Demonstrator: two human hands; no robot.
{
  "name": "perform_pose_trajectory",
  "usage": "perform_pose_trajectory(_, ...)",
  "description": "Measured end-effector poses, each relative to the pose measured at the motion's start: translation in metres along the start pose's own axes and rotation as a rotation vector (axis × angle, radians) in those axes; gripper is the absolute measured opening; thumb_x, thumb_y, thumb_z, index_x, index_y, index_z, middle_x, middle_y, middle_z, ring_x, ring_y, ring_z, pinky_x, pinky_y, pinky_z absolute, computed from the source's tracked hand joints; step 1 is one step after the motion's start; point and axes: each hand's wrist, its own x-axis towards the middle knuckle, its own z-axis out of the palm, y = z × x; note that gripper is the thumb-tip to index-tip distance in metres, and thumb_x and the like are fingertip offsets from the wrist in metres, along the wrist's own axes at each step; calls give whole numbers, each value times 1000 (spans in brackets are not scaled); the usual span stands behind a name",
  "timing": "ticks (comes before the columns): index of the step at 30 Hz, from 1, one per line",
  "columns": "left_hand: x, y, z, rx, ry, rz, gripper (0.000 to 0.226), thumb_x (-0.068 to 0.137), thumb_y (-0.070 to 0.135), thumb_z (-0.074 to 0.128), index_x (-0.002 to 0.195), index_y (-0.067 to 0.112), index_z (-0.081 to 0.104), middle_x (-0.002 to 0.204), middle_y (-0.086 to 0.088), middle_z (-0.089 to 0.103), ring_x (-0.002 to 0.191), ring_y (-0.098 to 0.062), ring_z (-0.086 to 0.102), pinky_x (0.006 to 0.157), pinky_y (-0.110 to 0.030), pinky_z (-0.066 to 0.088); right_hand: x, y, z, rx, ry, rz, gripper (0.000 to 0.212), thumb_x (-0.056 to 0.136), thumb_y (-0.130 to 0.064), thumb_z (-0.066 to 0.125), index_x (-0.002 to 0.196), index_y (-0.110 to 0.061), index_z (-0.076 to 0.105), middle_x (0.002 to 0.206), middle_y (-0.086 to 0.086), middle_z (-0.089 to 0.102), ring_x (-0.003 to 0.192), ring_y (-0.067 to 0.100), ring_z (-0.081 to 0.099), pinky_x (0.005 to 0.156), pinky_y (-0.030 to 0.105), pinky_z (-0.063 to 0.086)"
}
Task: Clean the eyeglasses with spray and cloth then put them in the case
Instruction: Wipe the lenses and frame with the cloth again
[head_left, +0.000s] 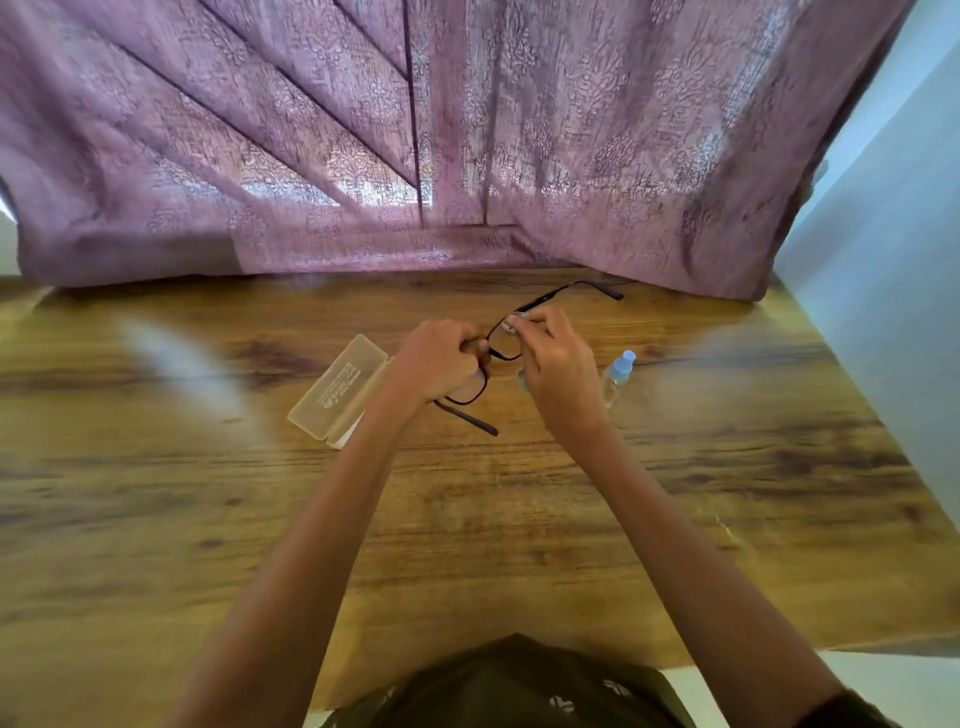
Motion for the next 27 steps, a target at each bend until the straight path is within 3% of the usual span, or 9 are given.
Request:
perform_pose_trajectory(11, 2, -9, 3, -50, 11, 6, 31, 99, 18, 47, 85, 19, 74, 81, 5, 65, 74, -13, 51, 65, -27, 32, -8, 1, -1, 24, -12, 24, 21, 88, 13, 59, 106, 9, 70, 95, 22, 62, 73, 30, 63, 59, 34, 53)
perform_pose_trajectory(16, 3, -9, 3, -31, 33, -7, 30, 98, 18, 48, 85, 18, 74, 80, 0, 66, 76, -17, 54, 63, -29, 35, -13, 3, 2, 89, -16, -38, 19, 88, 9, 61, 102, 2, 72, 94, 16, 62, 72, 24, 62, 54, 35, 54)
perform_pose_trajectory(22, 1, -6, 4, 16, -3, 4, 27, 98, 18, 47, 86, 17, 72, 88, -3, 72, 85, -23, 62, 74, -37, 50, -14, 1, 9, 148, 4, -43, 20, 88, 5, 61, 103, 0, 73, 95, 12, 64, 75, 19, 63, 60, 20, 48)
perform_pose_trajectory(27, -1, -3, 4, 34, 4, 1, 28, 98, 18, 45, 94, 19, 73, 92, -4, 72, 87, -23, 63, 78, -40, 52, -9, 0, 9, 98, 19, -56, 21, 85, 9, 65, 103, 3, 72, 96, 16, 65, 75, 23, 65, 58, 30, 56)
